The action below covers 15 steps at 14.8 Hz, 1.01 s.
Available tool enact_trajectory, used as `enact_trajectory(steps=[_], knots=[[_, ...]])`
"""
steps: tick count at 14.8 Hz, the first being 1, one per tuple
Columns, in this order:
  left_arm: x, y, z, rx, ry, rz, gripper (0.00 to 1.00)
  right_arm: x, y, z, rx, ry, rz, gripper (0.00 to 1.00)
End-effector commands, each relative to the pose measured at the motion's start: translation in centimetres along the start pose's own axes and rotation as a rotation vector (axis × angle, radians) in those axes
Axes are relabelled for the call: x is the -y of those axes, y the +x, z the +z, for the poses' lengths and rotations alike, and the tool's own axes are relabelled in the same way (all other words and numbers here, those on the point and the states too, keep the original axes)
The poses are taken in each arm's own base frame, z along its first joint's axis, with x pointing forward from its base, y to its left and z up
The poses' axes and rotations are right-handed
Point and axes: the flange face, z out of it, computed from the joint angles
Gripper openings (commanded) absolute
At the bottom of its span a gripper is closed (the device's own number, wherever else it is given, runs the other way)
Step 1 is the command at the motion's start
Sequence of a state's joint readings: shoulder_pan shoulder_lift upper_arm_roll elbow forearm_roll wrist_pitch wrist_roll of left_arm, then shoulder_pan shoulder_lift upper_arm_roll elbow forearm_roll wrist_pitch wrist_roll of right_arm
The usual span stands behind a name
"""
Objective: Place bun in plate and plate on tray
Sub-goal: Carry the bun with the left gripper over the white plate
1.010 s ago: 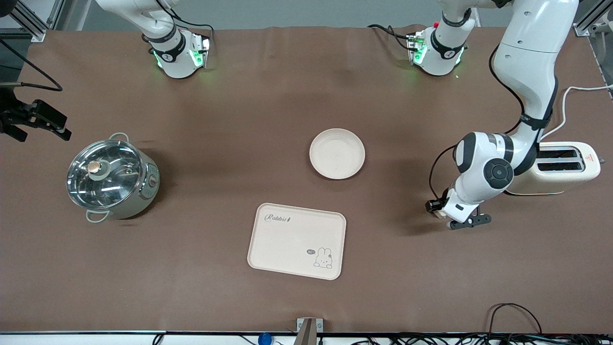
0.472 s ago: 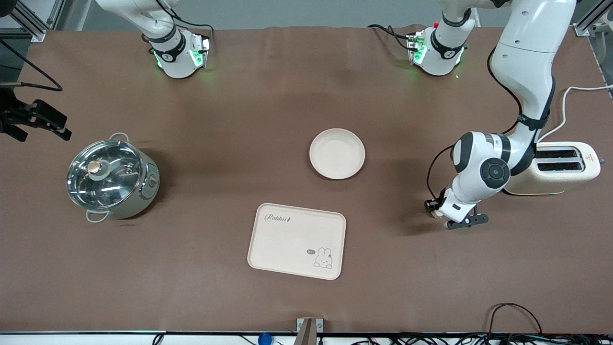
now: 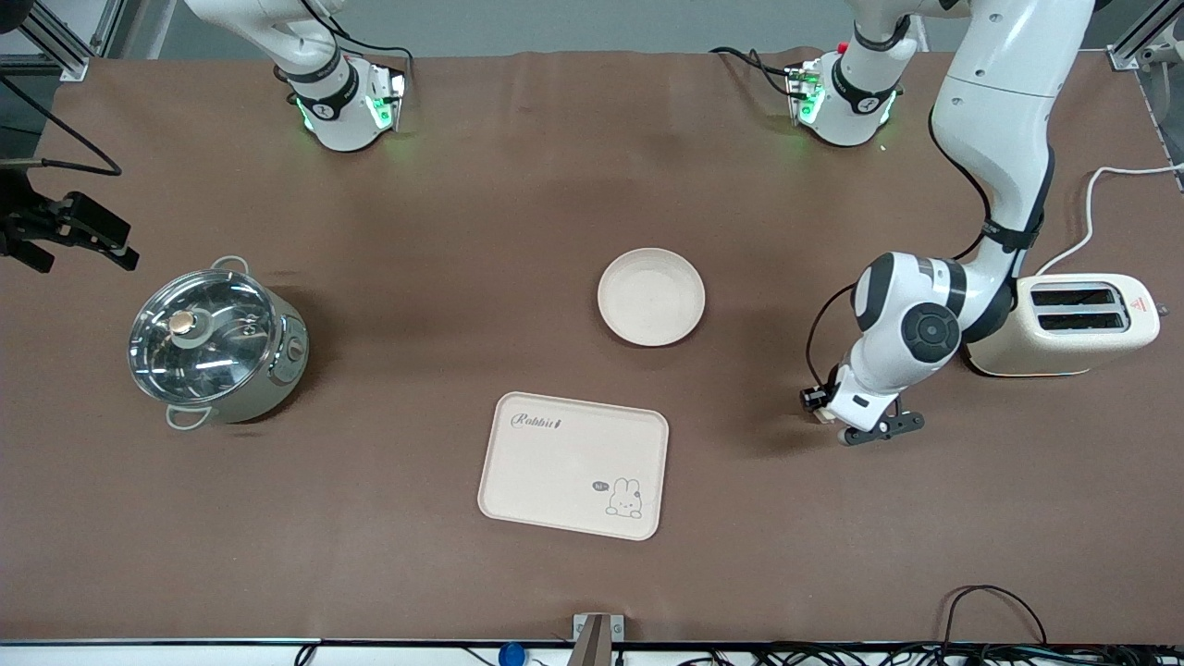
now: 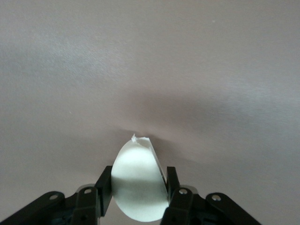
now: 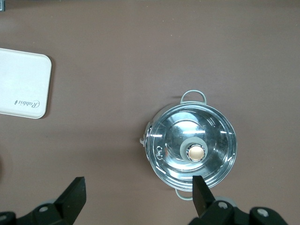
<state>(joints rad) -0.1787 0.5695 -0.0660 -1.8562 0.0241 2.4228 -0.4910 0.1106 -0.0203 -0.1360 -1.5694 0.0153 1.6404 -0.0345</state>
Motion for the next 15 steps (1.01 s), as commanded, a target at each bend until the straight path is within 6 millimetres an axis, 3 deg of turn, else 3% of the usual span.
enact_trajectory(steps=[1,3,4,8,10,13,15], knots=[[-3.8,-1.4,-4.1,0.049,0.041,-0.034,0.52,0.2,-0.4,0.0,0.003,-0.011,0.008,1.00],[-8.2,-3.2,-8.0,0.087,0.054,-0.080,0.52,0.3,-0.4,0.0,0.003,-0.011,0.007,1.00],[-10.3,-4.8,-8.7,0.122,0.071,-0.099,0.52,0.3,-0.3,0.0,0.001,-0.011,0.007,1.00],[-17.7,-11.8,-8.7,0.170,0.052,-0.171,0.52,0.2,-0.3,0.0,0.001,-0.010,0.008,1.00],[-19.5,-13.7,-8.2,0.173,0.049,-0.185,0.52,0.2,-0.4,0.0,0.003,-0.010,0.008,1.00],[-19.4,-15.6,-5.4,0.155,0.030,-0.211,0.52,0.3,-0.3,0.0,-0.006,-0.005,0.009,1.00],[-20.3,-18.1,-3.2,0.138,0.014,-0.208,0.52,0.1,-0.2,0.0,-0.008,-0.004,0.012,1.00]])
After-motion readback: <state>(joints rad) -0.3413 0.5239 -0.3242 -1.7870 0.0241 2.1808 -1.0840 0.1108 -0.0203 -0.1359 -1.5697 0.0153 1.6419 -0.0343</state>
